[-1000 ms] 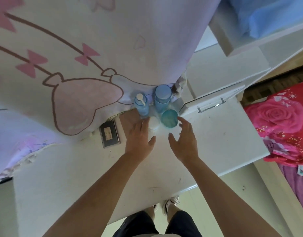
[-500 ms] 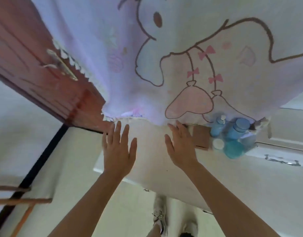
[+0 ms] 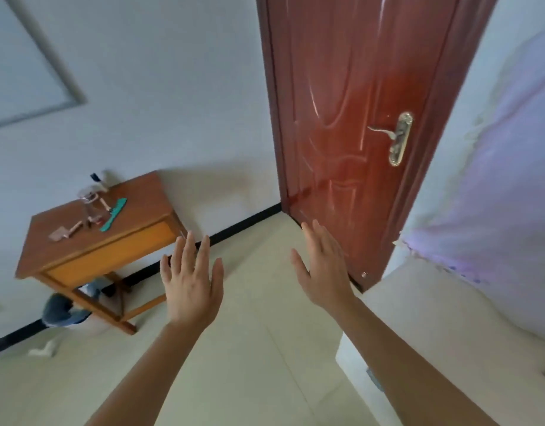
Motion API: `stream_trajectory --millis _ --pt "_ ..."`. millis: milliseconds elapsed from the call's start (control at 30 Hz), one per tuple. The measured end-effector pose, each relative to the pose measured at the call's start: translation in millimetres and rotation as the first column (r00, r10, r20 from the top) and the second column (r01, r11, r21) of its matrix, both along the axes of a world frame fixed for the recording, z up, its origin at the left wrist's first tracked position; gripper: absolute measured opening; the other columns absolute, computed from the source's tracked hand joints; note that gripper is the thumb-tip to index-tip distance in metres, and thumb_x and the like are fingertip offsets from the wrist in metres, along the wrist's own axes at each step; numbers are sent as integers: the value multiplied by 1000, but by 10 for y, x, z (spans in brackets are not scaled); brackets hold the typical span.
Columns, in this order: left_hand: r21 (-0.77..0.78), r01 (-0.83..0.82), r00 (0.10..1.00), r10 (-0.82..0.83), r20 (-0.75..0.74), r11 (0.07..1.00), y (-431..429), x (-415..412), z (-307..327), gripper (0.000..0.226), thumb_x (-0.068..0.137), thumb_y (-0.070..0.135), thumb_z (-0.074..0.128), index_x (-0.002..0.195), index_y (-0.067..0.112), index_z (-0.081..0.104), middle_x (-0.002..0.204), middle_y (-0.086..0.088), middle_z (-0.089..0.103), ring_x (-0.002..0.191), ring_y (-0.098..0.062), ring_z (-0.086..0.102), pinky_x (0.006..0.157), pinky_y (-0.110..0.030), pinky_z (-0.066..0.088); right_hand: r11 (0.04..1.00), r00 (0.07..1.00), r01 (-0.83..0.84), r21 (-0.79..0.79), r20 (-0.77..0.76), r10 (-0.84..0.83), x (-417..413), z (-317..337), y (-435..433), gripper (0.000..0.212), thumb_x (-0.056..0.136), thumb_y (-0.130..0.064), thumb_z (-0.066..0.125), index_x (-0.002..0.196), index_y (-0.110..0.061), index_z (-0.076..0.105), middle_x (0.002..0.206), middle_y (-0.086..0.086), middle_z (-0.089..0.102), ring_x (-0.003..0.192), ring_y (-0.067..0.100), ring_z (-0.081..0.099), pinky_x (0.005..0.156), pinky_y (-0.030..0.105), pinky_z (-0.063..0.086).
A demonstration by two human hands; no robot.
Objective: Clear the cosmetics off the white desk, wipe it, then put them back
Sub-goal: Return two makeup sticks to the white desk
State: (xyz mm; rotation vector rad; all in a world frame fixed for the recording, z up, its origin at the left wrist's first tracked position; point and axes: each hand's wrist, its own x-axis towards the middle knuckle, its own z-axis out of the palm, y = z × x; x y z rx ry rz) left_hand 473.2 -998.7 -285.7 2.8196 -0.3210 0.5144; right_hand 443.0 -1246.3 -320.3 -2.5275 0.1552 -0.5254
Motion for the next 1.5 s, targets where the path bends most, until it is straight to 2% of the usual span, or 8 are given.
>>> stream_trajectory --millis 167,300,400,567,767,1067,1367,1500 --pt "4 -133 990 133 -42 991 1403 605 -54 57 101 47 21 149 20 34 159 -9 26 149 -29 14 119 -56 13 979 979 -201 20 -40 202 946 12 1504 64 100 -52 29 155 -20 19 163 7 18 150 20 14 121 42 21" --pt "9 -226 973 226 -52 974 2265 1093 40 61 101 52 16 150 19 32 160 -8 25 150 -27 12 119 -56 13 948 947 -317 1 -61 316 1557 60 2427 66 98 -54 25 155 -22 17 164 5 14 151 19 12 121 38 19" --pt "30 -263 964 264 -37 964 2688 1456 80 61 100 52 18 150 19 32 159 -9 25 149 -28 14 118 -56 16 926 924 -377 -5 -64 376 1950 82 2859 64 100 -51 31 155 -22 17 164 5 13 151 19 11 121 35 17" --pt "13 -299 952 299 -65 954 3107 2059 11 63 98 53 18 150 19 33 160 -9 24 149 -28 17 117 -57 19 904 901 -427 -18 -92 423 2717 -24 3267 64 102 -46 39 155 -22 15 163 4 15 150 19 13 120 34 18" --pt "46 -344 930 347 -122 938 3436 3002 -214 60 96 48 30 149 22 29 161 -7 21 149 -28 17 117 -56 20 867 859 -498 10 -133 495 3958 -288 3638 65 101 -47 41 155 -23 14 162 5 19 149 20 19 119 36 23" --pt "100 -543 801 550 -236 834 4019 4485 -95 62 98 48 43 152 26 22 163 -2 13 149 -23 15 120 -49 17 793 777 -609 10 -194 599 5891 -134 4353 62 100 -41 47 154 -25 19 161 1 22 149 19 20 116 36 27" --pt "112 -638 658 616 -433 762 4697 5242 -597 63 97 47 47 151 29 20 163 -1 12 148 -25 18 118 -48 20 707 621 -704 67 -425 659 6786 -606 5192 61 97 -35 56 150 -25 27 158 1 28 147 20 26 112 37 40" --pt "185 -590 610 583 -536 786 5141 5701 -992 64 96 50 45 151 31 18 163 0 11 149 -25 17 117 -48 20 724 595 -688 46 -537 599 7125 -854 5519 59 98 -36 55 149 -25 29 158 1 27 146 20 27 110 37 42"
